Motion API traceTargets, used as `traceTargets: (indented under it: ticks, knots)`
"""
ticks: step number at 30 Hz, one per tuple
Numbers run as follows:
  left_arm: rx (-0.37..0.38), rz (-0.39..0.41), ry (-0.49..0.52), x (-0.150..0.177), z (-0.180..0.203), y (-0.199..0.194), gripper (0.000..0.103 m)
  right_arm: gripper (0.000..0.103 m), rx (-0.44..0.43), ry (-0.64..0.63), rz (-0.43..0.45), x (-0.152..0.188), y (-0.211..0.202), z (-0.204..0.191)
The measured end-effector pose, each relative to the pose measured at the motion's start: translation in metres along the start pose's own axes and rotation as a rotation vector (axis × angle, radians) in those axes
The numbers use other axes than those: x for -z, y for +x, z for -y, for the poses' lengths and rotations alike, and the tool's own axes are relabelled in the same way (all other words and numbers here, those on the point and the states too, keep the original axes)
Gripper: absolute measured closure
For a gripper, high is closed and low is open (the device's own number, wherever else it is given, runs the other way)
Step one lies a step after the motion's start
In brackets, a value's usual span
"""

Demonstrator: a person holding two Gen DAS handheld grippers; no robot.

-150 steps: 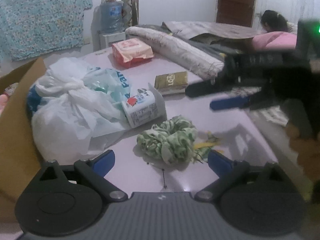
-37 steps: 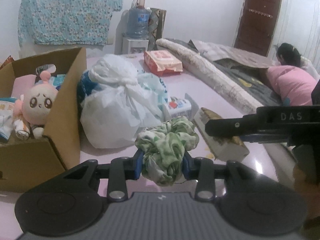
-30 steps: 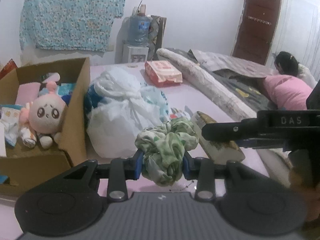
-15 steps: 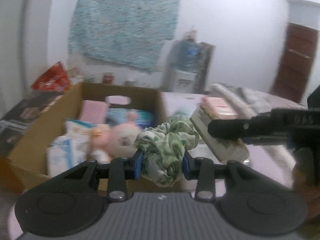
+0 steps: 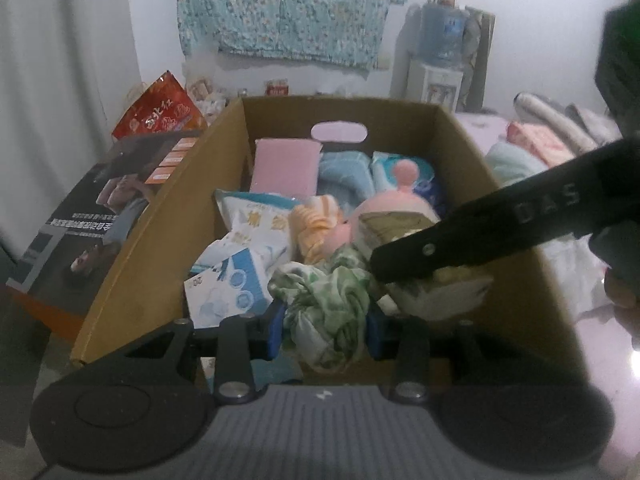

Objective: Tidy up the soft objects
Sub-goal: 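Carry the scrunchie and tissue pack over the cardboard box with both grippers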

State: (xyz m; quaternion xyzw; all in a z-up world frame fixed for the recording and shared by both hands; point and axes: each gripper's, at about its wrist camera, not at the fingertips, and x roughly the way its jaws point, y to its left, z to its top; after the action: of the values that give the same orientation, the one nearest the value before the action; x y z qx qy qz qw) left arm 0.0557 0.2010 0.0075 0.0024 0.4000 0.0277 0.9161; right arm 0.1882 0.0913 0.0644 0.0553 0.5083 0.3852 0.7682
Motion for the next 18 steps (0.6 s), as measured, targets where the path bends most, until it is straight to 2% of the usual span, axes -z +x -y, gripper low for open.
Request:
traceTargets:
  ticks: [7, 10, 12, 18]
  knots:
    - [0.005, -0.071, 0.008, 0.0, -0.004, 0.023, 0.055, 0.041, 0.03, 0.03, -0.049, -0.006, 0.031, 0.005]
    - [0.002, -0.083, 0.004, 0.002, -0.004, 0.027, 0.048, 0.04, 0.033, 0.037, -0.064, -0.007, 0.039, 0.006]
    - [0.012, -0.084, -0.007, 0.003, -0.005, 0.027, 0.043, 0.036, 0.028, 0.041, -0.067, -0.006, 0.04, 0.006]
    - [0.014, -0.043, -0.012, 0.002, -0.003, 0.018, 0.032, 0.036, 0.013, 0.056, -0.062, -0.007, 0.04, 0.008]
